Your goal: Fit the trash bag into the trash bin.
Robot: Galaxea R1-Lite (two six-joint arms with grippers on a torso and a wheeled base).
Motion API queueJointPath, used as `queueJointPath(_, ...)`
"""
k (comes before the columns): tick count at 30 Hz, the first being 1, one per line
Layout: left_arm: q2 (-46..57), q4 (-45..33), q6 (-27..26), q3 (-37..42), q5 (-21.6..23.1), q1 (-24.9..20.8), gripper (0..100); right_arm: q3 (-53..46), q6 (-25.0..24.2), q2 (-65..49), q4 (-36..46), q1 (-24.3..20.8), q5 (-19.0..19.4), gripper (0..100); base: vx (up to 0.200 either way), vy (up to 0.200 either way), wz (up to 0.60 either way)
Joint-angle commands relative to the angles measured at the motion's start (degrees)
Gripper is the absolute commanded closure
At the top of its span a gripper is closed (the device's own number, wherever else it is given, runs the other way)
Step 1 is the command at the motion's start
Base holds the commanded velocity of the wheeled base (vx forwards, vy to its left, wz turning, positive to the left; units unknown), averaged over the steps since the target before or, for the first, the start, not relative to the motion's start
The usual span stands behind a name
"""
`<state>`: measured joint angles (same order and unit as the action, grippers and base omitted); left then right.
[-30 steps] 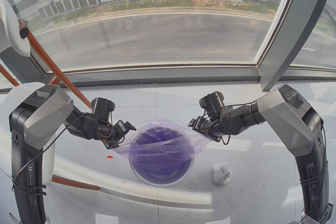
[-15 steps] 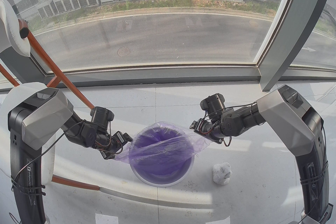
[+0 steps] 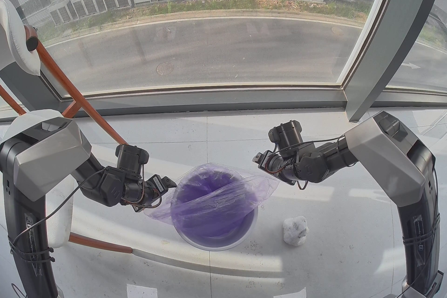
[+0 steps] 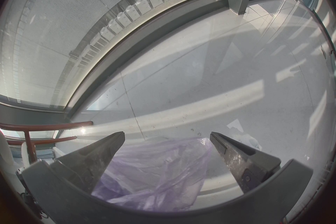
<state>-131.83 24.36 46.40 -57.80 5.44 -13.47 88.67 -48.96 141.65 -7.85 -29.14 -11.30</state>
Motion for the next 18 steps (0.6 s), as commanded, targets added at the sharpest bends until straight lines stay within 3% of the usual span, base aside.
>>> queueJointPath(1, 3.51, 0.34, 0.45, 1.90, 0.10, -0.06, 0, -0.61, -0.26, -3.67, -2.17, 0.13, 0.05, 0, 0.000, 0.000, 0.00)
queueJointPath(11, 5.35, 6.67, 3.35, 4.71, 0.98, -0.59, 0, -2.63, -0.53, -8.06, -8.23, -0.22, 2.42, 0, 0.000, 0.000, 0.00)
queueJointPath(14, 7.11, 6.40, 3.88, 4.97, 1.33, -2.44, 0, -2.81, -1.05, -9.56, -5.86, -0.66, 4.45, 0, 0.000, 0.000, 0.00)
queueJointPath(18, 10.89, 0.60, 6.60, 3.30, 3.35, -2.61, 0, -2.37, -1.23, -11.58, 5.13, -1.54, 5.06, 0, 0.000, 0.000, 0.00)
